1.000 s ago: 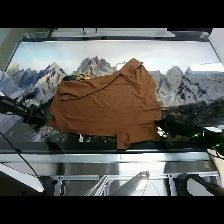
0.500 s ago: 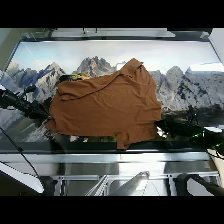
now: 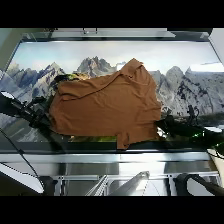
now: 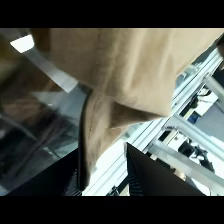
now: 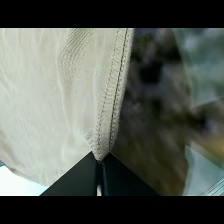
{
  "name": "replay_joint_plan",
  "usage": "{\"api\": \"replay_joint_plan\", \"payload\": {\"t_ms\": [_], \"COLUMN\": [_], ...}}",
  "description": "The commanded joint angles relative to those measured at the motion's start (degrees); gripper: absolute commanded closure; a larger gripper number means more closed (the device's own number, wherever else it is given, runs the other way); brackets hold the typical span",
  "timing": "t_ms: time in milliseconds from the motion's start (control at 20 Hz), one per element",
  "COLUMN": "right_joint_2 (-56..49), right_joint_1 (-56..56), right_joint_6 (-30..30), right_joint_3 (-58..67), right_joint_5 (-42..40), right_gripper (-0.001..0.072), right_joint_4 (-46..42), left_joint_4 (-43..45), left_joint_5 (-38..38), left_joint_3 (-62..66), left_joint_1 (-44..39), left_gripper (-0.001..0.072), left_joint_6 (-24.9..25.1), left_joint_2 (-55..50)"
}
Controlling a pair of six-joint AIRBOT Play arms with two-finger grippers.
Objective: Fold the shirts.
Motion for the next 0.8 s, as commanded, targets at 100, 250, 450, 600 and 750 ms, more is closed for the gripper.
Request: {"api": "replay_joint_plan", "payload": {"t_ms": [100, 250, 450, 600, 750], "right_joint_2": [0.04, 0.04, 0.31, 4.33, 13.88], "right_joint_1": [0.07, 0.07, -0.07, -2.14, -10.64], "right_joint_6": [-0.55, -0.55, -0.74, -0.72, -0.63], "right_joint_3": [0.04, 0.04, 0.33, 2.93, 11.04], "right_joint_5": [1.22, 1.33, 5.62, 10.01, 16.94], "right_gripper": [0.0698, 0.0698, 0.0698, 0.0699, 0.0699], "right_joint_4": [0.02, 0.04, 0.02, 0.02, 2.78], "left_joint_4": [-4.50, -5.01, -5.05, -9.84, -29.24], "left_joint_5": [5.77, 6.86, 3.69, 2.40, -2.34], "left_joint_3": [-1.25, -1.25, -1.25, -1.27, -1.27], "left_joint_1": [-0.04, -0.07, 0.04, 1.36, 6.21], "left_gripper": [0.0552, 0.0694, 0.0687, 0.0688, 0.0688], "left_joint_6": [1.90, 2.56, 1.81, 1.95, 1.99], "left_joint_2": [-0.11, -0.11, 0.76, 7.13, 18.25]}}
